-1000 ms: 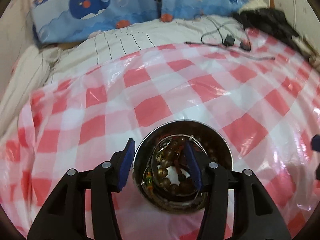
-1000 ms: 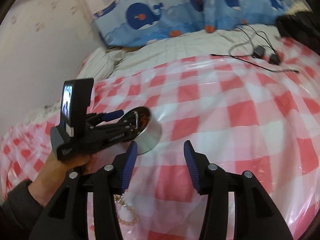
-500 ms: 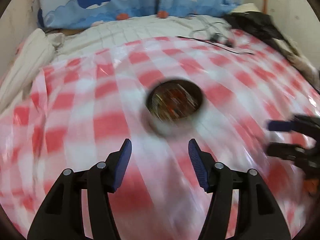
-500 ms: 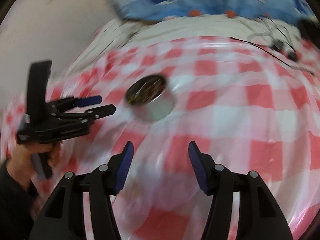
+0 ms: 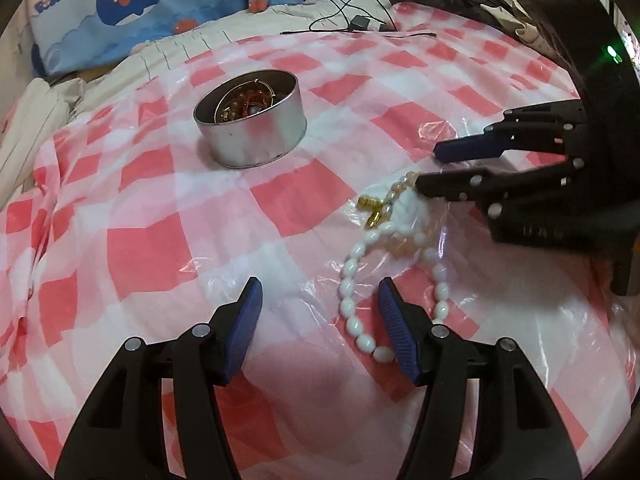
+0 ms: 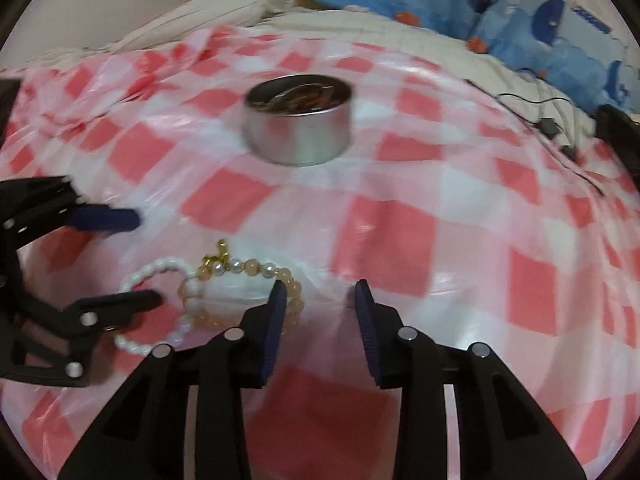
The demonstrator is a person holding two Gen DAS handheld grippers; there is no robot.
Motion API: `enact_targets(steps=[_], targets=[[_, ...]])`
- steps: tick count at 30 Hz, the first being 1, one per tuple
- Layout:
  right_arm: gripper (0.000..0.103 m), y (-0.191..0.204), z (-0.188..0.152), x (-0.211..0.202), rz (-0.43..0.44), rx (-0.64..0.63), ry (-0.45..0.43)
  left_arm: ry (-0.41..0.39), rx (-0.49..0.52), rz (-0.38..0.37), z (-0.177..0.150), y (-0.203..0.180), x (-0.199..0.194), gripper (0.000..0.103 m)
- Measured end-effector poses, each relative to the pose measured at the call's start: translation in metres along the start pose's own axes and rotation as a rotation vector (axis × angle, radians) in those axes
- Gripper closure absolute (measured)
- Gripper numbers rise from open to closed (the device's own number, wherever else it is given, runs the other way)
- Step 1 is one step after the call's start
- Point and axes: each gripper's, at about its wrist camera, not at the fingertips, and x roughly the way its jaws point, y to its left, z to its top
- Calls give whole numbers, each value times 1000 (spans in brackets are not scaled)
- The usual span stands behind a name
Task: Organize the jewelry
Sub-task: 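Grasp the white pearl bracelet with the left tool while the right tool grasps the pale pink bead bracelet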
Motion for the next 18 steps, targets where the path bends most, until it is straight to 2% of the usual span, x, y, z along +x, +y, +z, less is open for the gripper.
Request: enact_targets(steps=[2, 5, 7, 9, 10, 12, 15, 18], targets=[[68, -6, 0, 0, 64, 34, 0, -9, 8, -8, 0, -1, 0, 53], [73, 2, 0, 4, 52, -14, 10, -21, 46, -10, 1, -7, 1, 64], [85, 4, 0, 5, 49, -26, 20, -21, 100, -9, 3, -17, 3, 75], [92, 0, 0, 5, 40, -17, 29, -26, 148, -4, 4, -24, 4, 81], [95, -3, 0, 5, 49, -1, 31, -23, 149, -14, 5, -24, 4, 91], [95, -15, -1, 4, 93, 71, 35, -12, 111, -14, 8, -18, 6, 96], [95, -37, -1, 4, 212, 217, 35, -30, -29, -60, 11, 8, 4, 96], [95, -55, -1, 1, 301, 328, 12, -92, -169, -148, 13, 34, -9, 97]])
